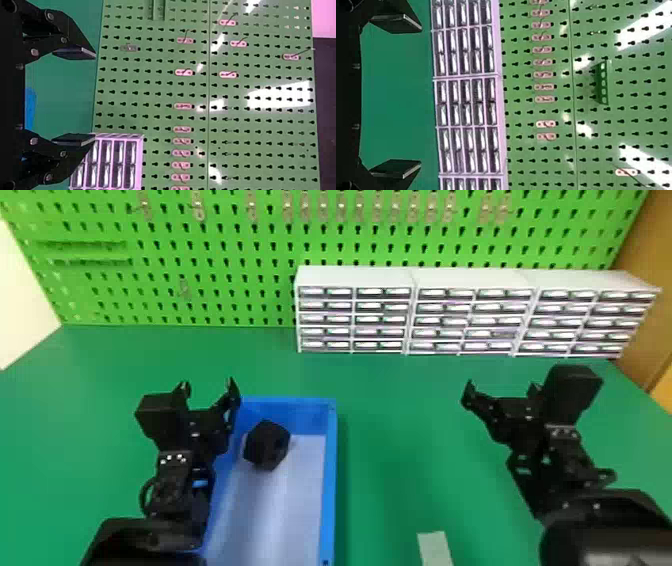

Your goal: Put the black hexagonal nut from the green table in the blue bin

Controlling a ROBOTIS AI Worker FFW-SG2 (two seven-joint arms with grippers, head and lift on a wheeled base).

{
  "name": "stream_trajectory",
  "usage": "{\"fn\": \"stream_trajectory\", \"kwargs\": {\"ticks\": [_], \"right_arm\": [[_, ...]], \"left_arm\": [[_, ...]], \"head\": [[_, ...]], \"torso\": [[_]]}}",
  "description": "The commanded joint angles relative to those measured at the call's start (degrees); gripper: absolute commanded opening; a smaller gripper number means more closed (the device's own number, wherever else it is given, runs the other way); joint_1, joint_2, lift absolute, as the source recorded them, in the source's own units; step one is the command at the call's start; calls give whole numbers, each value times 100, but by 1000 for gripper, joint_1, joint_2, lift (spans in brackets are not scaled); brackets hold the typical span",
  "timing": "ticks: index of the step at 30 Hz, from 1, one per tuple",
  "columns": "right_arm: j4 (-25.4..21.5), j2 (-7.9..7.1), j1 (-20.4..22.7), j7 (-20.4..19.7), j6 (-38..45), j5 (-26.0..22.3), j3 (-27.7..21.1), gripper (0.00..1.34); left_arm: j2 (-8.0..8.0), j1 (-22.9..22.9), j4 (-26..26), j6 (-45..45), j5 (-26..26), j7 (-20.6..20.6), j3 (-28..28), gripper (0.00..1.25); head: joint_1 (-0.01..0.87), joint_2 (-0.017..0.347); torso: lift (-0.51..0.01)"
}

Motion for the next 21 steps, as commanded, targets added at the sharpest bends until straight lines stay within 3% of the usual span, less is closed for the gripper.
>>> {"fn": "stream_trajectory", "kwargs": {"ticks": [1,13,21], "right_arm": [[43,-69,217,-176,-418,145,183,1232],[166,-219,621,-817,-1349,295,648,1230],[166,-254,674,-852,-1455,339,745,1232]], "left_arm": [[-15,-1,4,0,0,10,-9,738],[-15,43,4,-202,-35,45,-45,738],[-15,122,-4,-325,9,97,-53,738]], "head": [[657,57],[657,57],[657,57]], "torso": [[-95],[-95],[-95]]}}
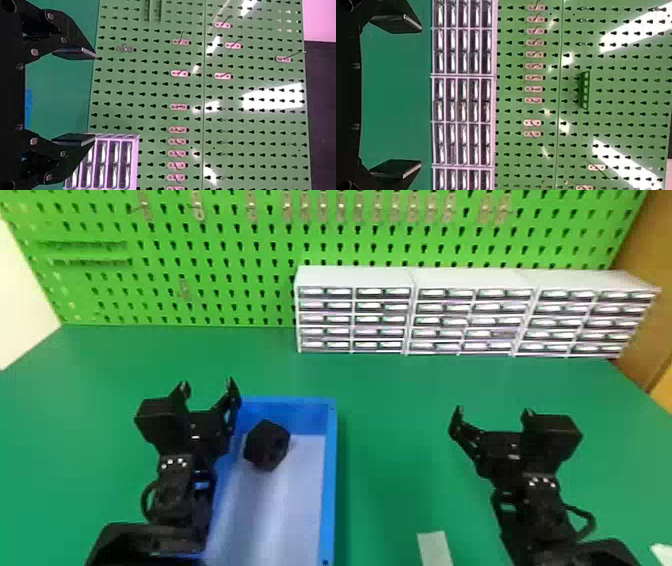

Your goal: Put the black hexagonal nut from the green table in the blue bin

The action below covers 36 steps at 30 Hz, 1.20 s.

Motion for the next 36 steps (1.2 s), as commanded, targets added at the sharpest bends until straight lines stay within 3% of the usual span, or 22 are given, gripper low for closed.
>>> {"fn": "stream_trajectory", "kwargs": {"ticks": [1,36], "right_arm": [[0,-33,10,-6,-41,44,56,1232],[-26,-33,-17,-6,-103,26,-58,1232]], "left_arm": [[-15,67,-6,-117,11,7,-16,738],[-15,111,-6,6,152,25,-104,738]], "head": [[657,57],[657,57]], "torso": [[-95],[-95]]}}
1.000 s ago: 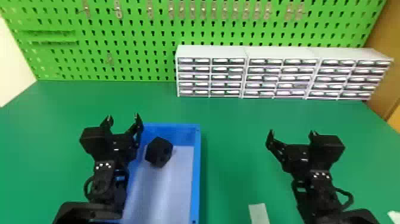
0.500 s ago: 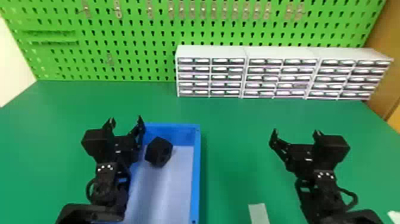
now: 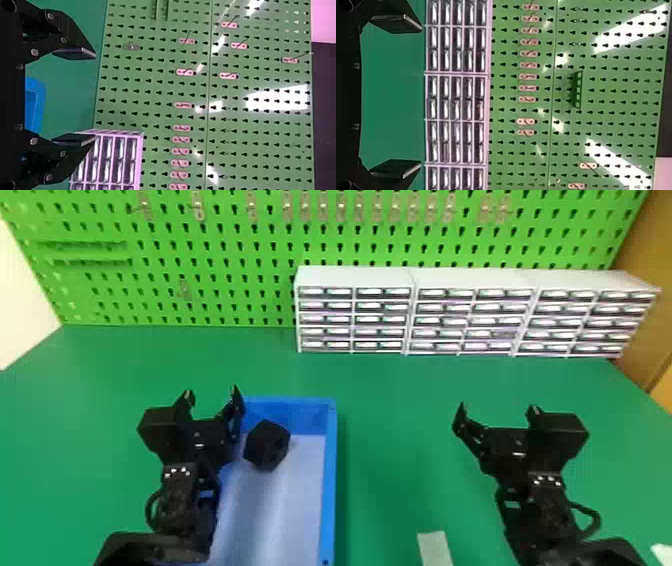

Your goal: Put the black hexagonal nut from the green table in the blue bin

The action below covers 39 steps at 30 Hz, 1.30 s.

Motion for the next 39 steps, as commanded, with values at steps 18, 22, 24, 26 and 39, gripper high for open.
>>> {"fn": "stream_trajectory", "kwargs": {"ticks": [18,22,24,26,39], "right_arm": [[0,-1,-12,0,0,-11,-59,1232],[0,-1,-12,0,0,-11,-68,1232],[0,-1,-21,0,0,-11,-68,1232],[0,-1,-21,0,0,-11,-68,1232],[0,-27,-65,0,79,-11,-59,1232]], "left_arm": [[-15,-94,-2,447,220,-361,32,738],[-15,-111,-2,491,229,-405,41,738],[-15,-120,-2,509,229,-405,41,738],[-15,-120,-2,535,229,-414,32,738],[-15,-181,-2,605,185,-414,-3,738]], "head": [[657,57],[657,57],[657,57],[657,57],[657,57]], "torso": [[-95],[-95],[-95],[-95],[-95]]}}
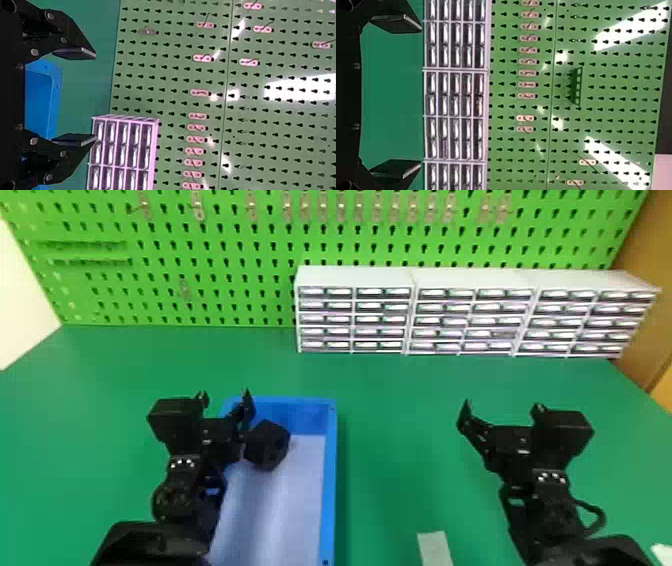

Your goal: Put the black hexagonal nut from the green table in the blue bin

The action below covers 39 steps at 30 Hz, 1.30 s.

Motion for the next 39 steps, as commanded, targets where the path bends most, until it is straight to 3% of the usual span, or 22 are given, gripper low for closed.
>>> {"fn": "stream_trajectory", "kwargs": {"ticks": [1,39], "right_arm": [[0,-9,-22,0,38,0,17,1232],[0,17,-66,0,117,-18,-53,1230]], "left_arm": [[-15,-28,0,7,-15,1,-21,738],[-15,-125,18,7,-77,1,-47,738]], "head": [[657,57],[657,57]], "torso": [[-95],[-95]]}}
